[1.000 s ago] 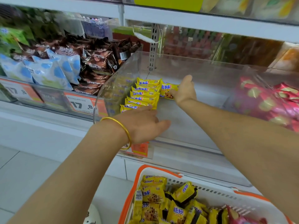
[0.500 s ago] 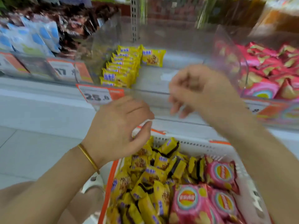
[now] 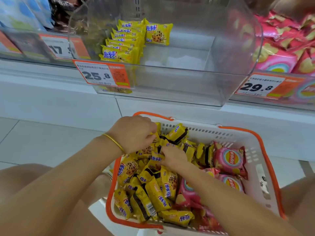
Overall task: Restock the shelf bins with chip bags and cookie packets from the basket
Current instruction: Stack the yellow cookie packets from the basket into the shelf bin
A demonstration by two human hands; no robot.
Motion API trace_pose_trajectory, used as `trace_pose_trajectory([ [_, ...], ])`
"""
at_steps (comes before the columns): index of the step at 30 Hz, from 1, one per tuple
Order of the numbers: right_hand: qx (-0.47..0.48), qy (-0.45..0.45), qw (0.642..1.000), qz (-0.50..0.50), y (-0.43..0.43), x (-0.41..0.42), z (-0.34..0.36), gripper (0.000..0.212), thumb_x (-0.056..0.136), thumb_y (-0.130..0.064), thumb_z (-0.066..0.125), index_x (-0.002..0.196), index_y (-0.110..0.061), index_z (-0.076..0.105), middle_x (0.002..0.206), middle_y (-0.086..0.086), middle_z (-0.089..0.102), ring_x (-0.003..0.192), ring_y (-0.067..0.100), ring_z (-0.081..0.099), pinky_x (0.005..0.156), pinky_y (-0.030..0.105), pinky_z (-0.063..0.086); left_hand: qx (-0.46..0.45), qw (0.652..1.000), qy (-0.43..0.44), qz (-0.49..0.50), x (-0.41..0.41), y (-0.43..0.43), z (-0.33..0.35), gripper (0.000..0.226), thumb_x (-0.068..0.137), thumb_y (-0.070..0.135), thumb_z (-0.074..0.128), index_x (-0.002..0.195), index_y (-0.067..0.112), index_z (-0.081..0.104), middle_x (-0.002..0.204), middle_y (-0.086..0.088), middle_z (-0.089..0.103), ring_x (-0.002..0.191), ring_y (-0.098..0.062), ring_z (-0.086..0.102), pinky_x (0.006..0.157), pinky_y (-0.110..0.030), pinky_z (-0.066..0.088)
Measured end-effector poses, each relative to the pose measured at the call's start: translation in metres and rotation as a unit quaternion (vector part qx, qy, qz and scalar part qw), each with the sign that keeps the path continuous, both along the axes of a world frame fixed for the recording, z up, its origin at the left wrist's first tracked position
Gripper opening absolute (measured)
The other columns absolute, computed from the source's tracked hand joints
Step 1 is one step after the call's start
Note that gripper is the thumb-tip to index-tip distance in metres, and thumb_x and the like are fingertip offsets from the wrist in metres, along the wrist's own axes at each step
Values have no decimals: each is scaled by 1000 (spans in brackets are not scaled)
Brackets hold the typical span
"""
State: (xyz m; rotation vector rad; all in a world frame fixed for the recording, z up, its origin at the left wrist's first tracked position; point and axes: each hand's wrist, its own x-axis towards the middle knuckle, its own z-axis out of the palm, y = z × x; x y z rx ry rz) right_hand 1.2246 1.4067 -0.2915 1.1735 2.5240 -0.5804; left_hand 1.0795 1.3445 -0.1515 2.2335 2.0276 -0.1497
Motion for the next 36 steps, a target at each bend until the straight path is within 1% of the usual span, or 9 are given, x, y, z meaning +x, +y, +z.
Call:
trace_pose_trajectory([
  [4, -35, 171, 984, -24, 13, 15, 36, 26, 81, -41, 69, 93, -23, 54, 84, -9, 45, 75, 8, 44, 58, 22, 29, -29, 999, -7, 31, 0, 5, -5, 34, 96, 41, 41, 125, 24, 50, 121, 3, 55, 110, -17, 53, 84, -38, 51],
  [8, -110, 308, 944, -47, 18, 31, 93, 24, 78, -34, 74, 97, -20, 67, 83, -8, 55, 81, 8, 53, 70, 27, 42, -74, 967, -224, 92, 10, 9, -2, 43, 91, 43, 54, 127, 20, 49, 113, 3, 59, 102, -15, 57, 86, -29, 47],
  [12, -190, 381, 895, -133, 15, 44, 145, 32, 76, -28, 76, 105, -26, 65, 102, -5, 66, 90, 8, 64, 75, 24, 52, 19, 901, -411, 137, 14, 9, 24, 18, 87, 22, 64, 102, 13, 58, 83, -3, 65, 72, -14, 60, 65, -23, 45],
  [15, -276, 427, 845, -167, 15, 50, 188, 28, 73, -17, 75, 98, -19, 62, 84, -10, 68, 71, 3, 65, 57, 19, 53, 79, 846, -502, 161, 12, 5, 57, 11, 86, 19, 64, 95, 20, 58, 81, -8, 67, 72, -21, 62, 64, -24, 47],
  [19, -226, 475, 843, -111, 31, 34, 261, 28, 56, -25, 73, 80, -15, 62, 61, -6, 66, 52, 6, 60, 47, 21, 52, 209, 803, -536, 156, 0, 15, 106, 22, 87, 22, 64, 106, 15, 56, 80, -11, 68, 68, -27, 59, 64, -36, 50],
  [22, -128, 493, 852, -118, 78, 3, 295, 22, 68, -17, 77, 82, -13, 60, 64, -3, 64, 49, 7, 58, 50, 26, 55, 354, 818, -425, 158, -30, 39, 120, 30, 86, 36, 54, 109, 18, 52, 84, 7, 62, 76, -9, 57, 71, -27, 46],
  [27, -13, 334, 929, -161, 167, -78, 264, 31, 77, -15, 78, 93, -12, 52, 87, 12, 57, 54, 18, 54, 62, 40, 56, 280, 939, -88, 178, -51, 48, 88, 63, 86, 50, 17, 113, 15, 62, 112, -8, 65, 109, -29, 57, 100, -43, 38],
  [32, 79, 224, 960, -150, 210, -119, 220, 44, 81, -24, 75, 114, -7, 52, 105, 15, 59, 61, 26, 59, 42, 27, 49, 269, 947, -51, 169, -51, 51, 83, 63, 89, 45, 14, 100, 17, 69, 112, -3, 67, 114, -25, 57, 101, -45, 36],
  [36, 169, 206, 951, -157, 218, -134, 211, 52, 83, -24, 73, 120, -4, 42, 118, 17, 57, 104, 35, 58, 76, 36, 44, 290, 942, -44, 165, -51, 52, 80, 57, 90, 41, 18, 87, 17, 69, 94, -2, 70, 98, -26, 62, 99, -43, 37],
])
